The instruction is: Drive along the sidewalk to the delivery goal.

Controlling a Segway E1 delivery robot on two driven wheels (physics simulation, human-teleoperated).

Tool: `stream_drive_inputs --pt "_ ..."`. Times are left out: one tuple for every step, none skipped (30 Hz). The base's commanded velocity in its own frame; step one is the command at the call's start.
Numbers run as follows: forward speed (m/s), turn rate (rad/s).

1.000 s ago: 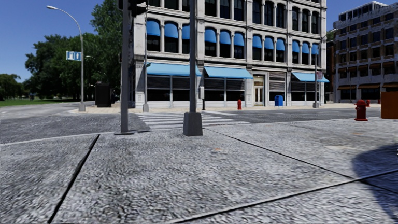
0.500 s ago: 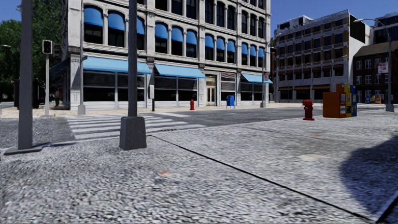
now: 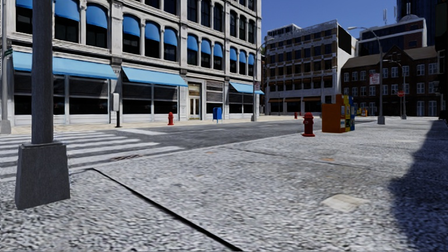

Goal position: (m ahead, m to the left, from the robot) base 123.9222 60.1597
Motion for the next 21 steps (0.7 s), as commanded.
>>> stream_drive_inputs --pt "2.0 0.0" --pt "2.0 0.0" --pt "2.0 0.0" --pt "2.0 0.0" --pt "2.0 0.0" --pt "2.0 0.0" --pt "2.0 0.0" --pt "2.0 0.0" --pt "2.0 0.0" --pt "2.0 0.0" --pt "2.0 0.0" --pt "2.0 0.0" --pt "2.0 0.0" --pt "2.0 0.0" --pt "2.0 0.16" --pt "2.0 0.16" --pt "2.0 0.24" --pt "2.0 0.31" --pt "2.0 0.44" --pt "2.0 0.53" --pt "2.0 0.53"
